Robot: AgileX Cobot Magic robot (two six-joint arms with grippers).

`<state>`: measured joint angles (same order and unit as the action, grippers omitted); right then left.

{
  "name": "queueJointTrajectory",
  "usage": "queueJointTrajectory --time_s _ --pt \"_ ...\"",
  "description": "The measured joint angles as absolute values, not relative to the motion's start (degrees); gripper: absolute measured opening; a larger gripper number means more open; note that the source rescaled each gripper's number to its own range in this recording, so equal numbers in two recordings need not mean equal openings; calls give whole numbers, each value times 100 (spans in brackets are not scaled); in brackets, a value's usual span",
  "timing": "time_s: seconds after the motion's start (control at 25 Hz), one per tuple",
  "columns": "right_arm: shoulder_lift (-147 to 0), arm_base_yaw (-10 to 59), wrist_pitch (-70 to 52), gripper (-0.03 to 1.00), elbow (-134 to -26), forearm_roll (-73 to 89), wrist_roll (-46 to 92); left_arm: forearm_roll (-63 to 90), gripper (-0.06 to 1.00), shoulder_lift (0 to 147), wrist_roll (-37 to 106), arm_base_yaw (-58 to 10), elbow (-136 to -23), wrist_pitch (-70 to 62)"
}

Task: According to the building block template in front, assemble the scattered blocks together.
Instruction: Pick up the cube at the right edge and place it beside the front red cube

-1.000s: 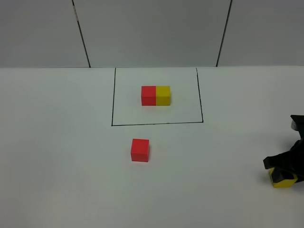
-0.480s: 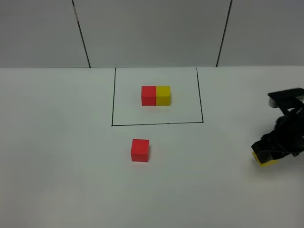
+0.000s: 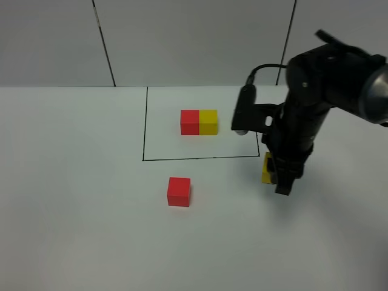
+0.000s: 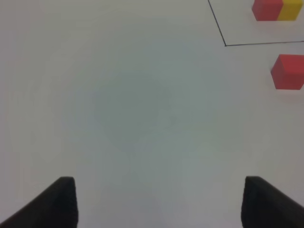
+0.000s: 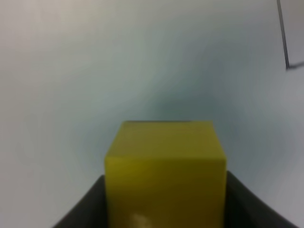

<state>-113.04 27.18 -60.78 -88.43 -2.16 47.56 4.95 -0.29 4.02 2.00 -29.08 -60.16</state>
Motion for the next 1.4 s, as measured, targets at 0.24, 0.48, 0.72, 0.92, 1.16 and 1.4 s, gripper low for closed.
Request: queueJointTrajectory --time_s 0.24,0.48,0.72,0.92,1.16,1.4 --pt "-12313 3195 -6394 25 -10076 -201 5167 495 62 -29 402 200 -2908 -6016" --pt "-13047 3277 -6763 25 -10738 122 5127 495 62 -29 402 200 -2908 -6016" --pt "-13343 3277 -6738 25 -10744 286 5027 495 62 -29 402 200 -2908 -6016" --pt "-13446 3277 -6608 25 -10744 655 5014 495 62 -29 402 200 -2908 -6016" --pt "-13484 3277 -6375 25 -10750 991 4987 495 62 -29 402 200 -2908 -6016" --pt "-13488 3309 -6204 25 -10755 1055 4987 494 62 -29 402 200 -2908 -6016"
